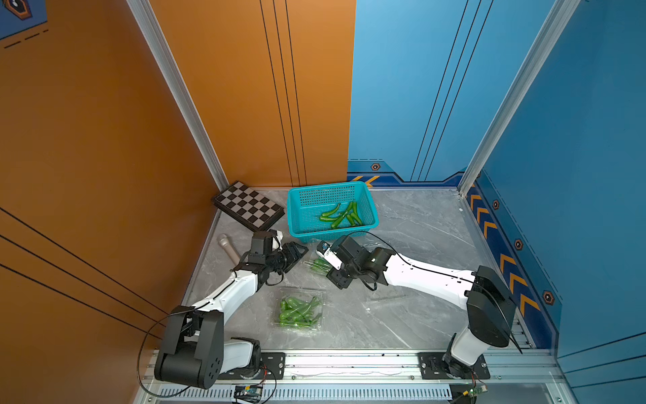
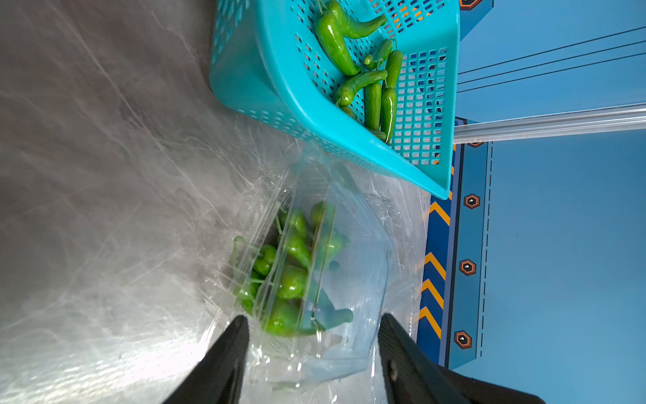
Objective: Take small green peppers out of containers
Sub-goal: Move the packing box to the center of the board, then open the packing box at the center of the board.
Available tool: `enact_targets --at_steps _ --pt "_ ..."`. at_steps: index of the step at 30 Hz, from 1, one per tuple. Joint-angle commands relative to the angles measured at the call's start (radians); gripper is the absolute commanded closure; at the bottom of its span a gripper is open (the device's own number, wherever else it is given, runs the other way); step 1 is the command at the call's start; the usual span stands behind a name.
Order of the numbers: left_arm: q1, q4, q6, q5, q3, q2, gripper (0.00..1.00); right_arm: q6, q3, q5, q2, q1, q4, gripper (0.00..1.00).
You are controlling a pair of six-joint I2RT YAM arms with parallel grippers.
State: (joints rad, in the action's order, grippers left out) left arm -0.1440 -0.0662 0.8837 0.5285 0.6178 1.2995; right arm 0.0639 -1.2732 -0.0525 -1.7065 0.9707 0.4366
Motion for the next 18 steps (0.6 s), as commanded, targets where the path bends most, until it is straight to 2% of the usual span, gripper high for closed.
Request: enact_targets --at_steps 1,7,11,18 --pt "-0.012 -0.031 0.006 0.016 0.031 0.015 0.39 0.045 -0.045 -0.086 -0.040 0.019 0.016 0.30" --pt "-0.017 -0.036 0.012 0.020 0.038 0.013 0.39 0.052 -0.057 -0.100 -0.097 0.027 -0.030 0.30" --pt "-0.017 -0.037 0.015 0.026 0.047 0.014 0.39 0.055 -0.068 -0.168 -0.121 0.032 -0.054 0.30" --pt "-0.019 -0.038 0.015 0.030 0.051 0.021 0.39 0.063 -0.082 -0.200 -0.155 0.025 -0.074 0.31"
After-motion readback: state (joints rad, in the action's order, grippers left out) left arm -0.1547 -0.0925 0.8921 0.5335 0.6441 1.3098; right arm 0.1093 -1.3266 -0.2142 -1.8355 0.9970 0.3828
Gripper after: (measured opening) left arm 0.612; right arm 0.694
